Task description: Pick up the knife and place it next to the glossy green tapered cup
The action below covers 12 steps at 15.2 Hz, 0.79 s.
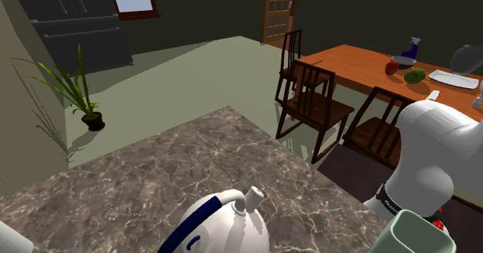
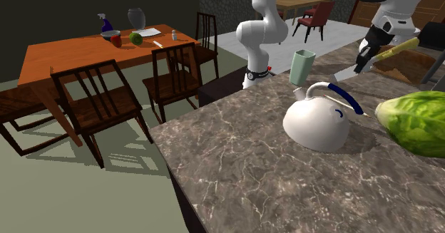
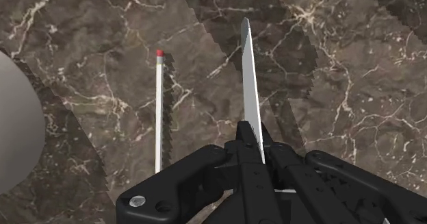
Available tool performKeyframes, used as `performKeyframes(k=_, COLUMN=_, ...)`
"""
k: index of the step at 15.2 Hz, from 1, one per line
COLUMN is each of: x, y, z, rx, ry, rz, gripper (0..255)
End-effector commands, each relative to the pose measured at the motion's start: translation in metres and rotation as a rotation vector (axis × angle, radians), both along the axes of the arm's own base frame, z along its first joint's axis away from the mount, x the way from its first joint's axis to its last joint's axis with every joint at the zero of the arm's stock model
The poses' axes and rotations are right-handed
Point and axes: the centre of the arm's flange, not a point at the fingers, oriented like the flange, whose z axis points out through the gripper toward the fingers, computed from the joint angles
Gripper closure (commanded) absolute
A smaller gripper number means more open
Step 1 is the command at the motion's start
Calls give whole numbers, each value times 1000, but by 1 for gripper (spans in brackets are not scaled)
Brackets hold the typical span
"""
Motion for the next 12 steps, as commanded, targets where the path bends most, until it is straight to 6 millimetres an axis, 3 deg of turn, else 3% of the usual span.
performKeyframes(k=1, x=1, y=0, z=-10, rx=1, ry=0, rz=0, gripper=255)
performKeyframes(k=12, x=1, y=0, z=-68, rx=1, ry=0, rz=0, gripper=255)
